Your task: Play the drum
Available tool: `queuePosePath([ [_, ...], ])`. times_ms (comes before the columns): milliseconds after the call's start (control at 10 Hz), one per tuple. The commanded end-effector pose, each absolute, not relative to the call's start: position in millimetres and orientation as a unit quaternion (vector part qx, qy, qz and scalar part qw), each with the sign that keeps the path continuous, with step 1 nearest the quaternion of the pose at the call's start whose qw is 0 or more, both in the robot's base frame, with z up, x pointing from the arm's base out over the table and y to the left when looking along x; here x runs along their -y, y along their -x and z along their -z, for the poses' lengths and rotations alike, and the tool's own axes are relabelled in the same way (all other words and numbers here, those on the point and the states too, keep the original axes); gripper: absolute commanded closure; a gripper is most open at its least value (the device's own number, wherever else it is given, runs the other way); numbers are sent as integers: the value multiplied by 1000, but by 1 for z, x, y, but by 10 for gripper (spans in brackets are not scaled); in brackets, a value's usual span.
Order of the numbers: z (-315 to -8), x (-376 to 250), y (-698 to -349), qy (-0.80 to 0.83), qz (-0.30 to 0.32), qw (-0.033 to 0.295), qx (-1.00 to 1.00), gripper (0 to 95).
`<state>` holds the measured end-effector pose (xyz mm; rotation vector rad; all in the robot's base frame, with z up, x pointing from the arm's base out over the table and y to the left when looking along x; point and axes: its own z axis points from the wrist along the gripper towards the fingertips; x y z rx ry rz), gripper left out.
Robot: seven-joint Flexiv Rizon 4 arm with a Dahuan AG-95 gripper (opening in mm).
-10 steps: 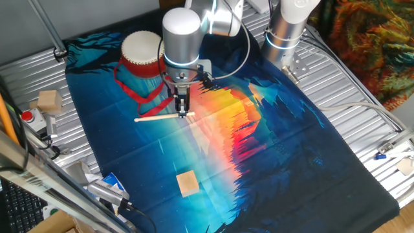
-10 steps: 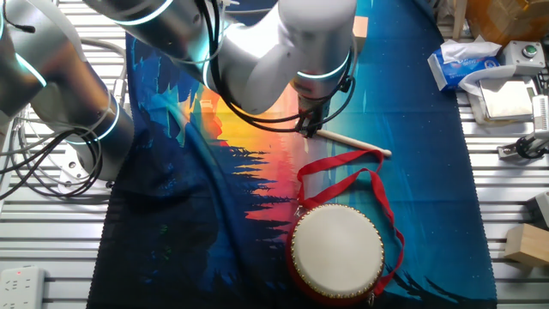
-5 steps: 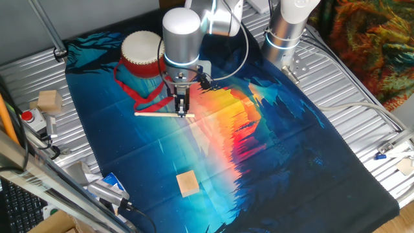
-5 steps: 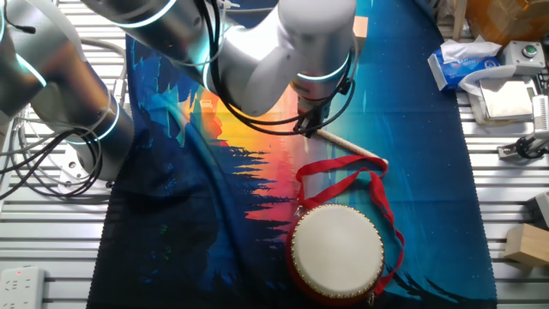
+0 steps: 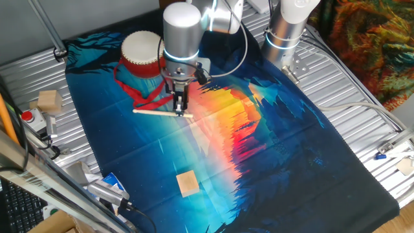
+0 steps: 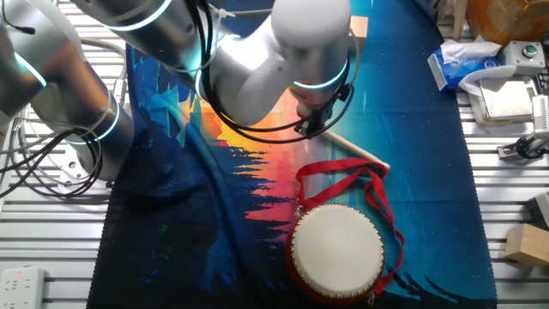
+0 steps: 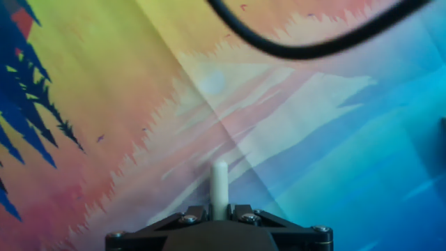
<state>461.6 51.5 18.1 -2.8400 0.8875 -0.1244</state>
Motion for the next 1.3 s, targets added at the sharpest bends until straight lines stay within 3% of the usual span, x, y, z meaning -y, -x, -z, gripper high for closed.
queuePosePath([
  [100,-41,-52,-462,944,38,69,-320,950],
  [1000,-76,-60,-481,922,38,39,-383,950],
  [1300,-97,-63,-491,883,50,15,-467,950],
])
